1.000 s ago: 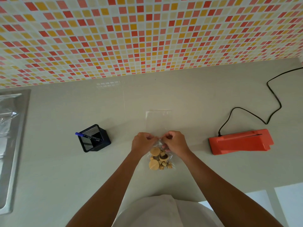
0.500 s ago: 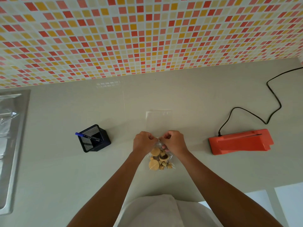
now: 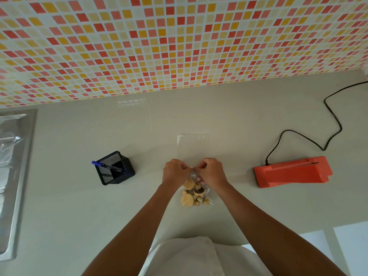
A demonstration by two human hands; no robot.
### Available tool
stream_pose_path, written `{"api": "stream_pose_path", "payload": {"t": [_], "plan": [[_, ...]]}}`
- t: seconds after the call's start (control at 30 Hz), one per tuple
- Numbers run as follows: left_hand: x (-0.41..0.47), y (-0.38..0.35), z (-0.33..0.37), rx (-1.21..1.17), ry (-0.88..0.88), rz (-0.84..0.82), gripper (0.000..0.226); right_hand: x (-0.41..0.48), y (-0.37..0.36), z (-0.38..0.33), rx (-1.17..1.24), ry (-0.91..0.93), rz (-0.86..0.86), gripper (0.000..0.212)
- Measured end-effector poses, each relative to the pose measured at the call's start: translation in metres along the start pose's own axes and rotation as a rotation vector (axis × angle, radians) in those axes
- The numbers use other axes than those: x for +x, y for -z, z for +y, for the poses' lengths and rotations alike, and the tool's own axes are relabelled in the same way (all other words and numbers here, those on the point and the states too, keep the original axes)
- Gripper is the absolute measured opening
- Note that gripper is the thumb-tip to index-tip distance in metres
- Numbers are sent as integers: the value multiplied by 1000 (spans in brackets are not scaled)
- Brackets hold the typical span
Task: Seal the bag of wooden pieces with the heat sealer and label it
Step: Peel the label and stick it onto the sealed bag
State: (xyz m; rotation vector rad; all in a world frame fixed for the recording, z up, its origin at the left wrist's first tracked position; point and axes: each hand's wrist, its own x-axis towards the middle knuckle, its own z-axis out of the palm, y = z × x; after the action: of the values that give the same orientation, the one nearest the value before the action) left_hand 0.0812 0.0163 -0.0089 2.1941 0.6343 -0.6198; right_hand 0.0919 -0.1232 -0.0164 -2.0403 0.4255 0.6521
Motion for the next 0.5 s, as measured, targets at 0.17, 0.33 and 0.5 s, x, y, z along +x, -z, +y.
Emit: {"api": "stream_pose_path", "payload": {"t": [0.17, 0.33, 0.5], "plan": [[0, 0, 1, 6, -6, -5, 15, 0, -1, 0, -26, -3, -2, 16], [-1, 0, 1, -8, 1, -4, 14, 2, -3, 0, -60, 3, 9, 16], [-2, 1, 2, -23, 3, -18, 14, 2, -3, 0, -80, 6, 12, 16]]}}
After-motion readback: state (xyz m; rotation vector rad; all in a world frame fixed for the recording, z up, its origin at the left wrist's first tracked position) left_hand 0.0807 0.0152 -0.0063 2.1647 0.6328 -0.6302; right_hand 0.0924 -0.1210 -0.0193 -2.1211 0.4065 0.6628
